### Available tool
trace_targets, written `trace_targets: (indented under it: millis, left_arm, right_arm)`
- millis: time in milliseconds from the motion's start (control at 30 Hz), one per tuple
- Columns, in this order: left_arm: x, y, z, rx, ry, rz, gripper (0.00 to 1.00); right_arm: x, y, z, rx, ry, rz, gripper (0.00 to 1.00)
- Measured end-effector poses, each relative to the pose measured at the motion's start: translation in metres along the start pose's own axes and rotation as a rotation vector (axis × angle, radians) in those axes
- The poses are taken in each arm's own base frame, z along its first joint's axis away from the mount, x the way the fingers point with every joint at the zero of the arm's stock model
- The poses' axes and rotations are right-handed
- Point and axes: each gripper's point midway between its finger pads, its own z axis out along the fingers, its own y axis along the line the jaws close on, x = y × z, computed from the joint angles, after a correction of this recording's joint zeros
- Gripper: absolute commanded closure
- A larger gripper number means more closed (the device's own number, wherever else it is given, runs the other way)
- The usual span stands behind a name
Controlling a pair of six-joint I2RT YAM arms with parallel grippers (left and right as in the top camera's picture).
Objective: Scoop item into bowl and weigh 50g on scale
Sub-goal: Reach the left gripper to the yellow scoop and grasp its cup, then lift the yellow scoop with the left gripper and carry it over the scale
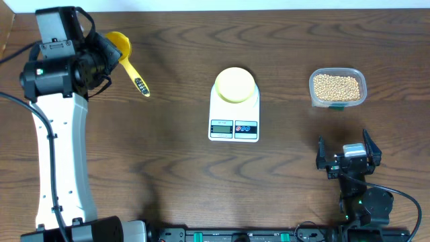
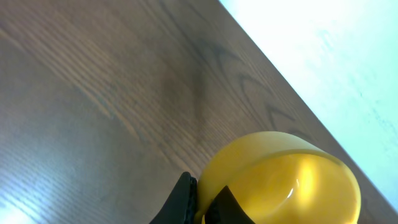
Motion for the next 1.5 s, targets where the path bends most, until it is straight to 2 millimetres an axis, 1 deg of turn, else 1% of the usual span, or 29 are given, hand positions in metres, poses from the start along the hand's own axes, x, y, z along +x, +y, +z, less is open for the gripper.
trace_targets:
  millis: [133, 367, 600, 800, 900, 1067, 1167, 1333, 1400, 1500]
  left_arm:
    - [0.003, -0.001, 0.001, -0.002, 0.008, -0.032, 0.93]
    - [0.014, -0.013, 0.002, 0.016, 0.027, -0.015, 0.93]
    - [0.014, -0.013, 0.002, 0.017, 0.027, -0.014, 0.93]
    - [0.010, -0.019, 0.002, 0.043, 0.015, -0.019, 0.93]
    - [0.011, -0.020, 0.002, 0.047, 0.020, -0.061, 0.93]
    - [0.015, -0.024, 0.002, 0.056, 0.035, -0.195, 0.92]
    - [0.024, -0.033, 0.002, 0.068, 0.057, -0.230, 0.92]
    - [0.050, -0.056, 0.001, 0.099, 0.108, -0.211, 0.93]
    - [0.063, -0.067, 0.000, 0.113, 0.134, -0.193, 0.93]
    - [0.079, -0.074, -0.002, 0.111, 0.167, -0.187, 0.93]
  right_arm:
    - [0.000, 0.000, 0.000, 0.000, 0.000, 0.000, 0.01]
    - [0.000, 0.000, 0.000, 0.000, 0.000, 0.000, 0.01]
    - [0.000, 0.000, 0.000, 0.000, 0.000, 0.000, 0.01]
    - [0.000, 0.000, 0.000, 0.000, 0.000, 0.000, 0.01]
    - [0.000, 0.000, 0.000, 0.000, 0.000, 0.000, 0.01]
    - [0.000, 0.000, 0.000, 0.000, 0.000, 0.000, 0.01]
    - [0.000, 0.000, 0.000, 0.000, 0.000, 0.000, 0.01]
    - [0.000, 0.000, 0.000, 0.000, 0.000, 0.000, 0.01]
    - [0.000, 0.000, 0.000, 0.000, 0.000, 0.000, 0.01]
    - [0.000, 0.000, 0.000, 0.000, 0.000, 0.000, 0.01]
